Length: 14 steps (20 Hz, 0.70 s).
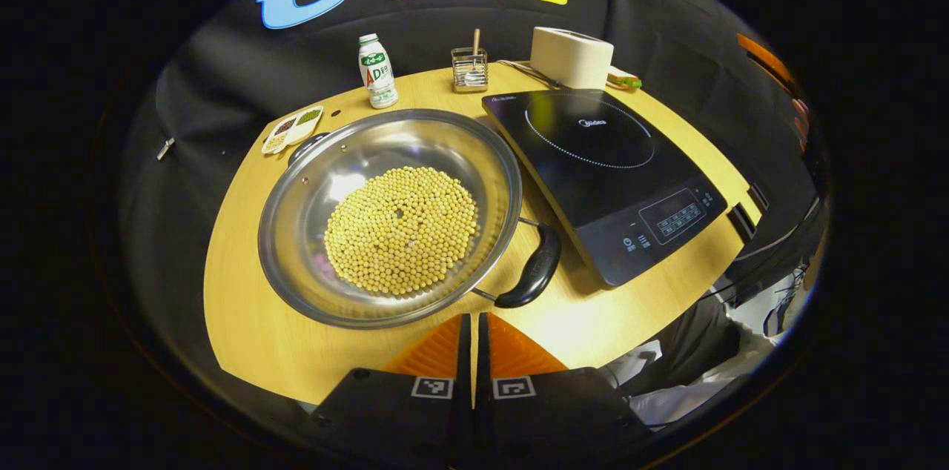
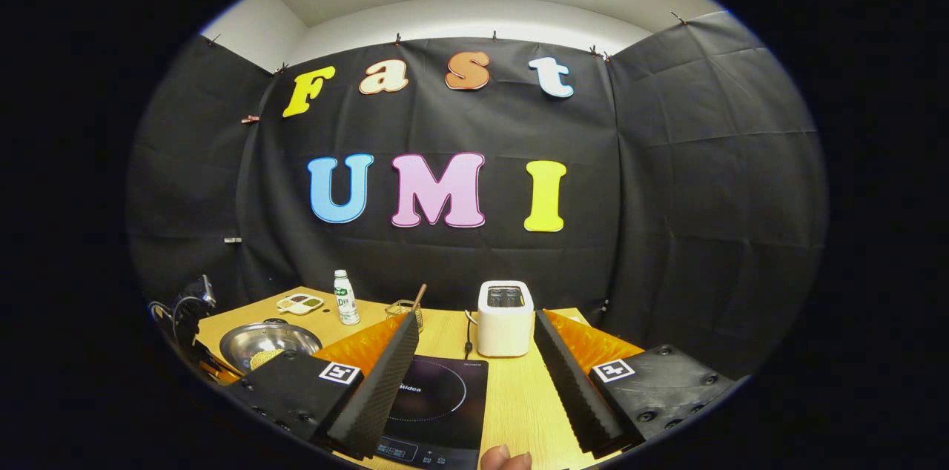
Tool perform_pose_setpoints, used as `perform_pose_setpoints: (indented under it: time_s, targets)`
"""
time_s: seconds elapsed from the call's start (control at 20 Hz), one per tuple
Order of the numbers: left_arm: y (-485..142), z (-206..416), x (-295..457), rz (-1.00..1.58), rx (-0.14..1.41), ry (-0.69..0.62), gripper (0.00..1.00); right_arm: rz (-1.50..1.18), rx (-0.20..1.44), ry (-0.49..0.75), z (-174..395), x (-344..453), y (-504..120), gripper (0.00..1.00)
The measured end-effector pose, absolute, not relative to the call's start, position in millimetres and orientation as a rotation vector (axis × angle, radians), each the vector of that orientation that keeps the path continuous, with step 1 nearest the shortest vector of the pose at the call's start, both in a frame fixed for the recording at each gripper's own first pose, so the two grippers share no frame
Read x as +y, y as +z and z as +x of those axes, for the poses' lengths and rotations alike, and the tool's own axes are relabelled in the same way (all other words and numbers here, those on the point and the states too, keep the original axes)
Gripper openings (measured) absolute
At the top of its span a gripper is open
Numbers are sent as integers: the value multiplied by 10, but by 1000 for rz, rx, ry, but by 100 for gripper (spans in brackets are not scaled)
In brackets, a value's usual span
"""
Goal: First push the handle of the pot to place it horizontally, then grasp the pot with both hands and set it on the induction cooktop.
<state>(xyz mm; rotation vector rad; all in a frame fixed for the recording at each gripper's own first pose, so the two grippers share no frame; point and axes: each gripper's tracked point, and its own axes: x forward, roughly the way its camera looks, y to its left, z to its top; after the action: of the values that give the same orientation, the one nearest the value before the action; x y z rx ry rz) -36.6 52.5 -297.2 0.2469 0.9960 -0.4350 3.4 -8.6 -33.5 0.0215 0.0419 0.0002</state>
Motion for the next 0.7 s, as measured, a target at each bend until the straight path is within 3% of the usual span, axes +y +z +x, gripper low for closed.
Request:
perform_pose_setpoints:
  time_s: [0.7]
  targets:
    - [-3127, -110, 144, 225, 1045, -461, 5, -11, 83, 0, 151, -87, -537, 98]
